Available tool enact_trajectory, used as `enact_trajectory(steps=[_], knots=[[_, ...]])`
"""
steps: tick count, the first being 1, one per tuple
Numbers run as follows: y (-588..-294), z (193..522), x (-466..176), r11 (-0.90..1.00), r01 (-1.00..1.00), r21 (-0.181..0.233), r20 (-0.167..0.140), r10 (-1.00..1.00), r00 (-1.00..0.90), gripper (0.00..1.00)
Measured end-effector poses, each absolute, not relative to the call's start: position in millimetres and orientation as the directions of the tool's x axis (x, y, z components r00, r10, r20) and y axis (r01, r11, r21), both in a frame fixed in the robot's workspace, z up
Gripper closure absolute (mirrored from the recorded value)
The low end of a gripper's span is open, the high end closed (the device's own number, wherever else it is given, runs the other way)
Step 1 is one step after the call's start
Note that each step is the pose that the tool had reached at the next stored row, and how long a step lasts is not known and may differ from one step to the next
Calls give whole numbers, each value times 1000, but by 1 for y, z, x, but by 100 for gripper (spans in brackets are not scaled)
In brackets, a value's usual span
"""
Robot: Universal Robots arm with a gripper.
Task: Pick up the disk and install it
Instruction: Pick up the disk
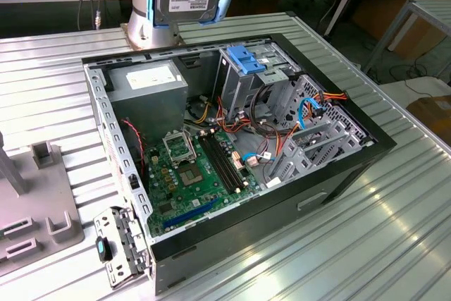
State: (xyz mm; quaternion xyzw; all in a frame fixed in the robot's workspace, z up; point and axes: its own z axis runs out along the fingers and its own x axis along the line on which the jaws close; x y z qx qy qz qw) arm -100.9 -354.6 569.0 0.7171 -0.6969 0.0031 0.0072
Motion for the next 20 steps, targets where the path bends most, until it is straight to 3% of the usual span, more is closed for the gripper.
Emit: enact_trajectory(steps=[6,20], knots=[[-375,564,-102,-44,-999,-10,14,-999,44,64],[-382,563,-66,-45,-999,-7,17,-999,44,64]])
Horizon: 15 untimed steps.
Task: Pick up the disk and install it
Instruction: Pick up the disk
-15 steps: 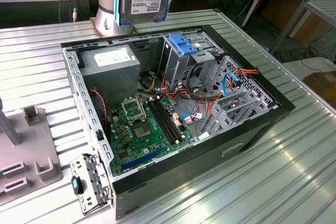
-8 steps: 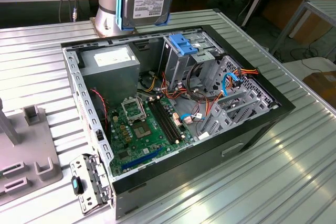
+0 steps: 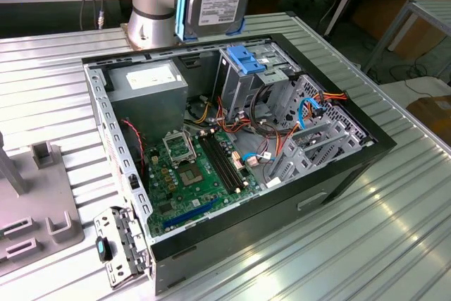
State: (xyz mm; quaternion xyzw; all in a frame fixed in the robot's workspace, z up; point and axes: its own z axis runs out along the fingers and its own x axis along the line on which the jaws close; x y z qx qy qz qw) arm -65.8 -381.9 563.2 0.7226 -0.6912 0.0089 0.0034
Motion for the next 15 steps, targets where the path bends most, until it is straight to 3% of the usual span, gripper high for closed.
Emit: enact_trajectory(steps=[15], knots=[[-396,563,-36,-44,-999,-3,17,-999,44,64]])
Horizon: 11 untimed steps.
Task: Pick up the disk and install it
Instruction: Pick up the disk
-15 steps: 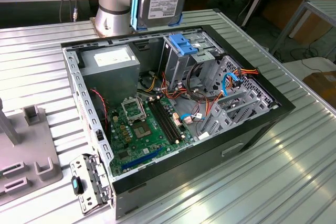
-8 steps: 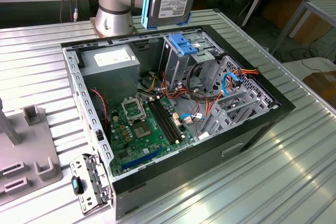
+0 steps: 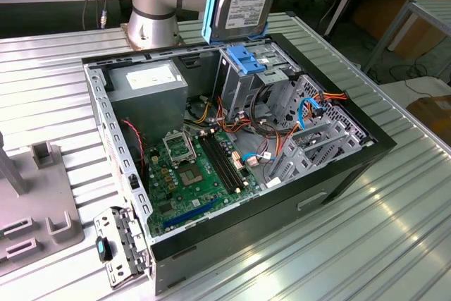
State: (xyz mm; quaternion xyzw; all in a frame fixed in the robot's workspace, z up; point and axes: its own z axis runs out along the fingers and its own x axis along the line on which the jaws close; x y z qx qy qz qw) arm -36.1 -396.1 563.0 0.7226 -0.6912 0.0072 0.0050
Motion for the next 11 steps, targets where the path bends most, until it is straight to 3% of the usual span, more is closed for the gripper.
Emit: enact_trajectory(steps=[11], knots=[[-396,563,-10,-44,-999,3,17,-999,45,64]])
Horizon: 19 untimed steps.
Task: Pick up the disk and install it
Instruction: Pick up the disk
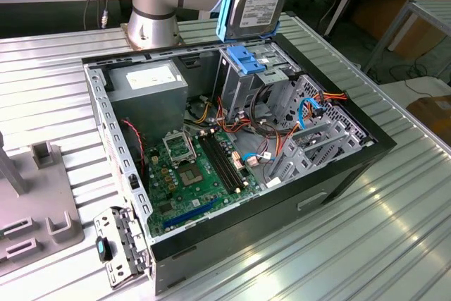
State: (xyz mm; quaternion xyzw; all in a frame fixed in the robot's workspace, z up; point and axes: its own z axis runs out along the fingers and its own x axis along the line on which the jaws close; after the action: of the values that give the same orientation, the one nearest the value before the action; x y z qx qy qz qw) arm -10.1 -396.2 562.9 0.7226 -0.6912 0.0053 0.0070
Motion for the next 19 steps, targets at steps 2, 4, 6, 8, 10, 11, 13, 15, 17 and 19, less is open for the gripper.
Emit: enact_trajectory(steps=[2,4,6,8,10,11,13,15,17,19], knots=[[-396,563,-10,-45,-999,3,17,-999,45,64],[-396,563,-10,-45,-999,3,17,-999,45,64],[-396,563,-10,-45,-999,3,17,-999,45,64],[-396,563,-10,-45,-999,3,17,-999,45,64],[-396,563,-10,-45,-999,3,17,-999,45,64],[-397,563,-10,-45,-999,3,18,-999,45,64],[-400,563,-10,-45,-999,3,17,-999,45,64],[-406,563,-10,-45,-999,3,17,-999,45,64],[-413,563,-10,-45,-999,3,17,-999,45,64],[-420,563,-10,-45,-999,3,18,-999,45,64]])
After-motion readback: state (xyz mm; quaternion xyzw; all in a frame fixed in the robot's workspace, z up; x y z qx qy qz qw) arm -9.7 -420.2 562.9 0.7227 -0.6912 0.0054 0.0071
